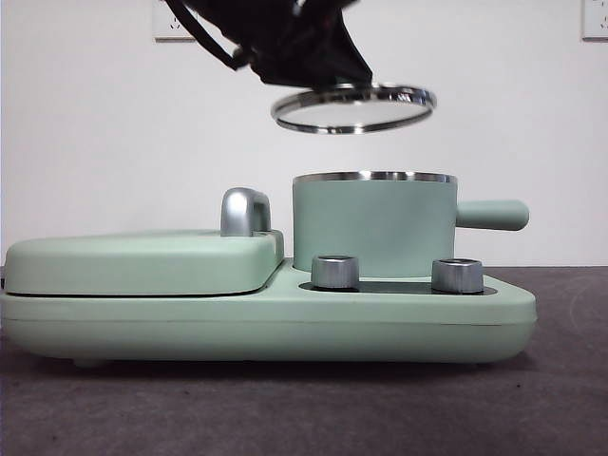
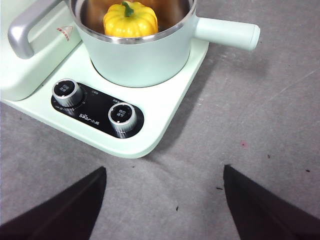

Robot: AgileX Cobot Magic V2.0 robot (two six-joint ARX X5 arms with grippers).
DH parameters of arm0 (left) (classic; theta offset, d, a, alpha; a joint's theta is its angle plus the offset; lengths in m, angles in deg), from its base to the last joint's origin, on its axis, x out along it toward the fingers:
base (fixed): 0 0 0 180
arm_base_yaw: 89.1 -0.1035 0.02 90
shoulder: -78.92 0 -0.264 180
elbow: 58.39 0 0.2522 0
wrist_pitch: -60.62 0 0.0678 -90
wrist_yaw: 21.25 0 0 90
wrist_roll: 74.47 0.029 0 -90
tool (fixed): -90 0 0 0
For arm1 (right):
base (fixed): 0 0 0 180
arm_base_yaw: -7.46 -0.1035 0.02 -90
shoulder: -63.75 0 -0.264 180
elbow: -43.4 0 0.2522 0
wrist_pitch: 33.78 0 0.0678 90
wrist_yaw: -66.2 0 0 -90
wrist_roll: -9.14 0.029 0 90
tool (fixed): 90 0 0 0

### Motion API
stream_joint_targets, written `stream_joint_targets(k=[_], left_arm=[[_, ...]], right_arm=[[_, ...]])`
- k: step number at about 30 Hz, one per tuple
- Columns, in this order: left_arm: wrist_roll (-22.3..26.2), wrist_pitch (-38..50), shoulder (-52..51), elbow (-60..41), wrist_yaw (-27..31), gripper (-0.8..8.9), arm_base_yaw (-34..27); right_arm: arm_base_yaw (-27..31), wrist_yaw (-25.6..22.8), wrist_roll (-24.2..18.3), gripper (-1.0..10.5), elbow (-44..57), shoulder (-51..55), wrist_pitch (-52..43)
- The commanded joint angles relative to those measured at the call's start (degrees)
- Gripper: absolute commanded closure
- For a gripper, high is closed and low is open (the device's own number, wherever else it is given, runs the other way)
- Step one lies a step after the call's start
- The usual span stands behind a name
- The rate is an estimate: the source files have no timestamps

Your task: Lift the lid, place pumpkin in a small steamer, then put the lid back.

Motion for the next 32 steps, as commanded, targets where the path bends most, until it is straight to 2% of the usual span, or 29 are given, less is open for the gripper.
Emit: stream_joint_targets(k=[1,11,15,32], left_arm=[[0.1,4.7,1.7,1.1,0.2,8.04,0.7],[0.3,8.0,5.5,1.1,0.2,8.04,1.1],[2.6,7.9,6.2,1.1,0.1,8.04,1.2],[2.3,7.8,9.0,1.1,-0.1,8.04,1.3]], right_arm=[[-0.5,-0.2,1.0,5.9,-0.3,-0.1,-0.4],[-0.5,-0.2,1.0,5.9,-0.3,-0.1,-0.3],[-0.5,-0.3,1.0,5.9,-0.3,-0.1,-0.3],[-0.5,-1.8,0.6,5.9,-0.3,-0.1,-0.4]])
